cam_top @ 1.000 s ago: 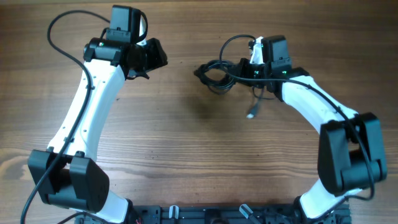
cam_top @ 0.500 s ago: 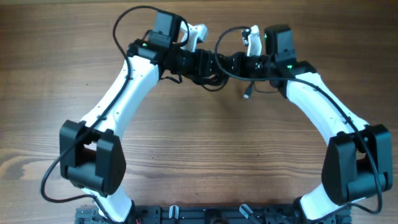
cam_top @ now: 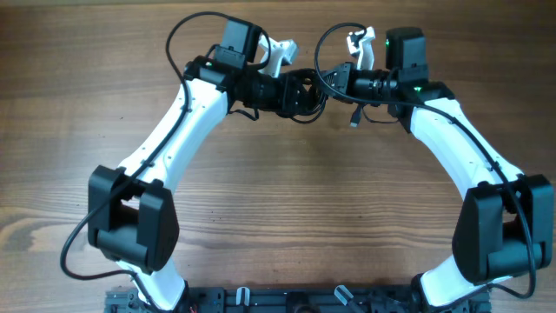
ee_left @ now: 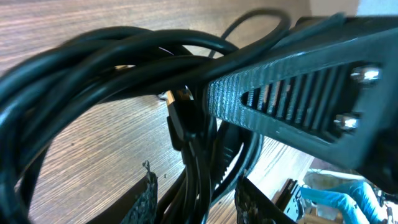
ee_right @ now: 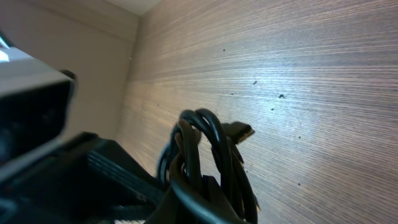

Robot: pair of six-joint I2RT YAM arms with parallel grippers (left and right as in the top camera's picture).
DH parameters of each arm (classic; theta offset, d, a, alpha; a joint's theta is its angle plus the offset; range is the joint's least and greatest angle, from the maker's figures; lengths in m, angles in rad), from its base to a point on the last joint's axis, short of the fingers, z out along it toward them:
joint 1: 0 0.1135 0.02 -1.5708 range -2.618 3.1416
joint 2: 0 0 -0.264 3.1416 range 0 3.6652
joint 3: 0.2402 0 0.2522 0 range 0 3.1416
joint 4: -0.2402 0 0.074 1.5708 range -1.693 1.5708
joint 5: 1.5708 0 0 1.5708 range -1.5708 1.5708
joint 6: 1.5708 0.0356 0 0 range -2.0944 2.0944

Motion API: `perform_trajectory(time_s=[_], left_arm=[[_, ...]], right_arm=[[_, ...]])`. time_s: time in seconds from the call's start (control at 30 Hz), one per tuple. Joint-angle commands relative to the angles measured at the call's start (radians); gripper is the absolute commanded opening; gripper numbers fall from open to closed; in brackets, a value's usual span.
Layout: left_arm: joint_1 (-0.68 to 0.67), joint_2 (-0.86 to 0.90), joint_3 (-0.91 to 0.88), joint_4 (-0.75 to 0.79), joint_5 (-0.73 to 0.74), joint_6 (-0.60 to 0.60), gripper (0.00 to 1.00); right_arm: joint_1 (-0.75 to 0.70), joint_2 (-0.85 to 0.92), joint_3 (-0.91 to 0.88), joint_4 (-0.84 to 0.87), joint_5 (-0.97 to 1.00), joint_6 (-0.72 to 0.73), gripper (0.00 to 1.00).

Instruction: Untangle cables

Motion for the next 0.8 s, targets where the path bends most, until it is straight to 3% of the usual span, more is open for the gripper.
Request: perform_trajectory(time_s=[0.0, 0.17, 0.43, 0.5, 0.63, 0.77], left_arm=[[-0.038, 0.036, 0.005, -0.003, 0.043, 0.012, 0.43], [-0.063, 0.039, 0.005, 0.011, 0.050, 0.012, 0.40], [-0.062, 0.055, 0.005, 0.016, -0.085, 0.005, 0.08], [-0.060, 0.055, 0.005, 0.024, -0.102, 0.005, 0.04], [-0.047, 0.055, 0.005, 0.047, -0.129, 0.005, 0.04], [-0.029, 0.055, 0.005, 0.046, -0.163, -0.003, 0.04]], right_arm=[[-0.002, -0.033, 0.031, 0.016, -0.049, 0.029, 0.04], [-0.002, -0.033, 0.031, 0.021, -0.050, 0.046, 0.04], [-0.016, -0.033, 0.031, 0.054, -0.105, 0.055, 0.04], [-0.038, -0.033, 0.031, 0.040, -0.105, 0.056, 0.04], [-0.080, -0.033, 0.031, -0.031, -0.066, 0.055, 0.04], [-0.091, -0.032, 0.031, -0.141, 0.105, 0.056, 0.04]])
